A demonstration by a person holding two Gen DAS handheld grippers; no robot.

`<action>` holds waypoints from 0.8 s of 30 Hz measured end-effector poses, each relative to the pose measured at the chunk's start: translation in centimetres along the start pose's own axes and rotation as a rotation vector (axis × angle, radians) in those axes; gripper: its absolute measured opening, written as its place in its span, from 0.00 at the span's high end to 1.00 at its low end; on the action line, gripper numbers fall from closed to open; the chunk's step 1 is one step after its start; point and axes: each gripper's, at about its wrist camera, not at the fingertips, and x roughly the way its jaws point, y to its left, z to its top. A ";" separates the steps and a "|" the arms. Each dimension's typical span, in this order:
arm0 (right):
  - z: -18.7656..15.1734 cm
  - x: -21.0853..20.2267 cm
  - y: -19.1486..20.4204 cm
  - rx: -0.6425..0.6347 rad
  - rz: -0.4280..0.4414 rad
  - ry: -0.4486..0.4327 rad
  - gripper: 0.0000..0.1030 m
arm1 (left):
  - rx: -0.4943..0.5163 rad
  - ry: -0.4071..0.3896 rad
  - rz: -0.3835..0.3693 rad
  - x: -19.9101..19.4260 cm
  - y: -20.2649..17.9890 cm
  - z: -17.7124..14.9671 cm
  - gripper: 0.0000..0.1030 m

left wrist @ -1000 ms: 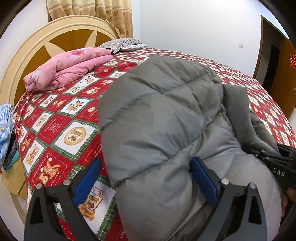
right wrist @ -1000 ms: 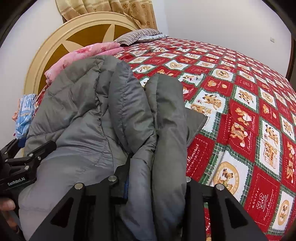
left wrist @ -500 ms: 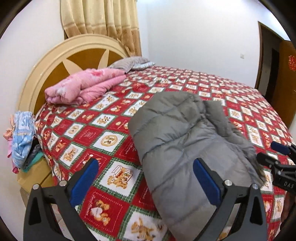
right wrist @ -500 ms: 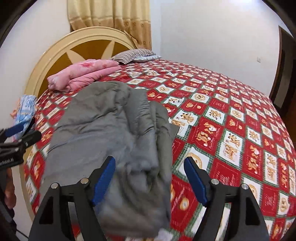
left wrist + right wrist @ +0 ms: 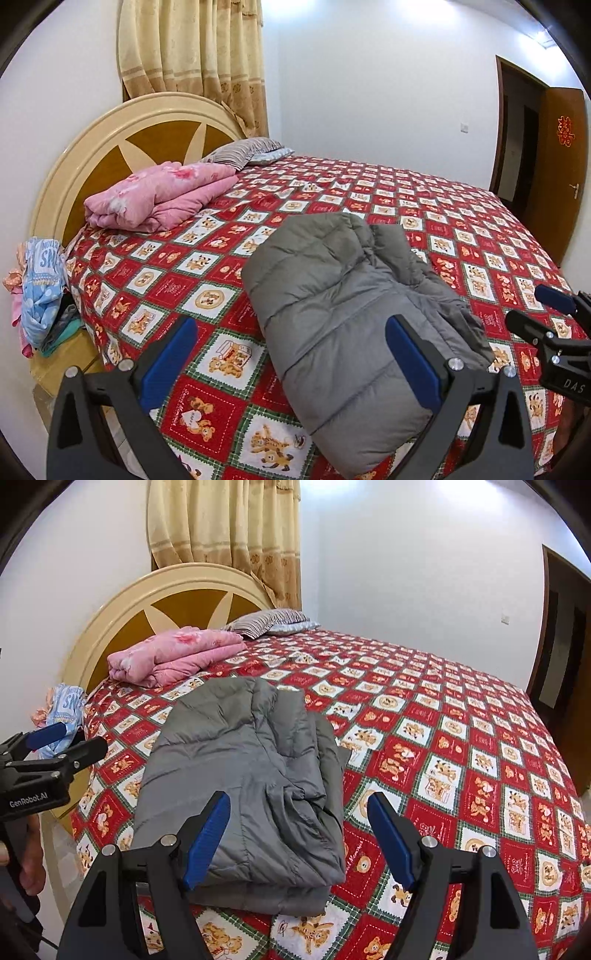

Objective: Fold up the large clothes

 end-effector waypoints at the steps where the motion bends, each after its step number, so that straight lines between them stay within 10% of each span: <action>1: 0.0 -0.1 0.2 -0.004 0.001 -0.004 0.26 | 0.000 -0.003 0.001 -0.1 0.0 0.0 0.00; 24: -0.2 -0.7 0.7 0.004 0.002 -0.010 0.26 | 0.000 -0.020 0.009 -0.9 -0.1 0.1 0.00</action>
